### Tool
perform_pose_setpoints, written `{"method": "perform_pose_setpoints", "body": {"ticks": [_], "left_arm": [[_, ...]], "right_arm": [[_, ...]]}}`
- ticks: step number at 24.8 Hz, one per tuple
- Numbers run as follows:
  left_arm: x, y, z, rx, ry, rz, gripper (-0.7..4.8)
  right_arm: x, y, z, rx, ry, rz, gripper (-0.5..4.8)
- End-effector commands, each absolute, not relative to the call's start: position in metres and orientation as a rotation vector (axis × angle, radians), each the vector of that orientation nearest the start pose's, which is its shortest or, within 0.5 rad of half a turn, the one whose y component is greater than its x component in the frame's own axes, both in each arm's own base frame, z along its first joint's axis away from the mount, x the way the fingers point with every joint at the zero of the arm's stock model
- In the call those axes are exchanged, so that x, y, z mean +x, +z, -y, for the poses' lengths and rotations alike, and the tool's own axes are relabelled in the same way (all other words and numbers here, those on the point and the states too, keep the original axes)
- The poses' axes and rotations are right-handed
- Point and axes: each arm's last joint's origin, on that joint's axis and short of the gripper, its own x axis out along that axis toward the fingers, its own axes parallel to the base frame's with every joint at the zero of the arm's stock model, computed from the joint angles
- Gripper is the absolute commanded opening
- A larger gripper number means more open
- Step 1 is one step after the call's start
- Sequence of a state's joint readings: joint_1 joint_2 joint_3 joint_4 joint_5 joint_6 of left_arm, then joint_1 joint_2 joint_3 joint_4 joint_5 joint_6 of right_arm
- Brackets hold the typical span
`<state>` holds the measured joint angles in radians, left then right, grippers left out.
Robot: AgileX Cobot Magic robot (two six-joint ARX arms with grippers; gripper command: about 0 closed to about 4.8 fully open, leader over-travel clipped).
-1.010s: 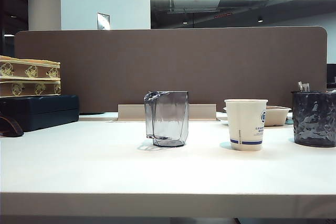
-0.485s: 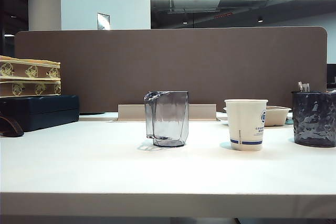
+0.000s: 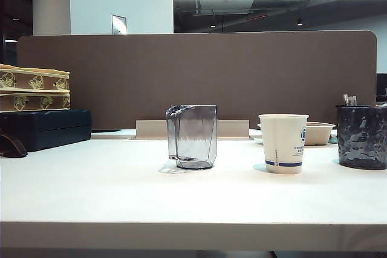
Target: Pick up the letter "c" and put it in the paper cup.
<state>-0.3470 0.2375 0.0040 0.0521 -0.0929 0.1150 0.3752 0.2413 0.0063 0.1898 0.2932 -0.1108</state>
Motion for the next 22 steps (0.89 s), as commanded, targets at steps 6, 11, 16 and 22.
{"method": "perform_pose_setpoints", "body": {"ticks": [6, 11, 16, 22], "left_arm": [[0.105, 0.158, 0.035, 0.132, -0.257, -0.078, -0.03], [0.101, 0.166, 0.034, 0.112, -0.254, 0.009, -0.04], [0.094, 0.176, 0.031, 0.087, -0.248, 0.122, -0.03], [0.092, 0.180, 0.029, 0.078, -0.235, 0.167, -0.03]], "right_arm": [[0.106, 0.163, -0.033, -0.124, 0.085, -0.031, 0.09], [0.106, 0.163, -0.033, -0.124, 0.085, -0.031, 0.09], [0.106, 0.163, -0.033, -0.124, 0.085, -0.031, 0.09], [0.106, 0.163, -0.033, -0.124, 0.085, -0.031, 0.09]]}}
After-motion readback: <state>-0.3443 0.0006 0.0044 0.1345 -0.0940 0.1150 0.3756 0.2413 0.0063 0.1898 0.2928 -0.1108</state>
